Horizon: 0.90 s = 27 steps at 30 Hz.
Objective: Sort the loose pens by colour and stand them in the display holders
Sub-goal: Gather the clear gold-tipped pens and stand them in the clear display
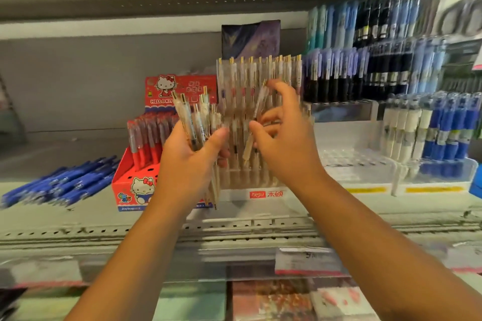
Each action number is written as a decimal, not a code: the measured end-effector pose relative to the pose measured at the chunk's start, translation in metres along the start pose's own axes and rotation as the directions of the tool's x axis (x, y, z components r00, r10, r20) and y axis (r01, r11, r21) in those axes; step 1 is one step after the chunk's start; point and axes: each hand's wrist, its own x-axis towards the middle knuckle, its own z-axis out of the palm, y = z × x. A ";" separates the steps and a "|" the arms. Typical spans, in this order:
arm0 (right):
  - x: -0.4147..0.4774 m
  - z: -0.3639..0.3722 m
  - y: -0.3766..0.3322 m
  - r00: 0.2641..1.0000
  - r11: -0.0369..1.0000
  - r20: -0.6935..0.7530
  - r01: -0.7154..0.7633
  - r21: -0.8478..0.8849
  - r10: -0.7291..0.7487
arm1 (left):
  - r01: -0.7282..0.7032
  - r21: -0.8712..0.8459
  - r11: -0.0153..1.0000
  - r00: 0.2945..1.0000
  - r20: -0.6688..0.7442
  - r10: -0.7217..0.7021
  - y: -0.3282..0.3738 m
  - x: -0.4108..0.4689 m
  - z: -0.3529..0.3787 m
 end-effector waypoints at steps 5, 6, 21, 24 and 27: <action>0.003 0.005 -0.003 0.996 1.000 0.089 0.002 -0.020 -0.001 | 0.048 0.015 0.999 0.997 -0.061 -0.047 0.001 0.001 0.004; 0.003 0.006 -0.003 0.995 0.999 0.102 0.003 -0.036 0.001 | 0.057 0.014 0.998 0.997 -0.060 -0.056 0.000 0.002 0.004; -0.007 0.015 0.000 0.960 0.947 0.279 0.075 -0.312 0.016 | 0.066 -0.013 0.998 0.997 0.042 -0.065 -0.004 0.001 0.003; -0.012 0.012 0.000 0.958 0.951 0.288 0.075 -0.301 0.016 | 0.062 -0.005 0.998 0.994 0.088 -0.061 -0.003 0.001 0.003; -0.016 0.011 0.000 0.963 0.961 0.270 0.061 -0.270 0.014 | 0.060 0.021 0.998 0.992 0.111 -0.063 -0.002 -0.001 0.003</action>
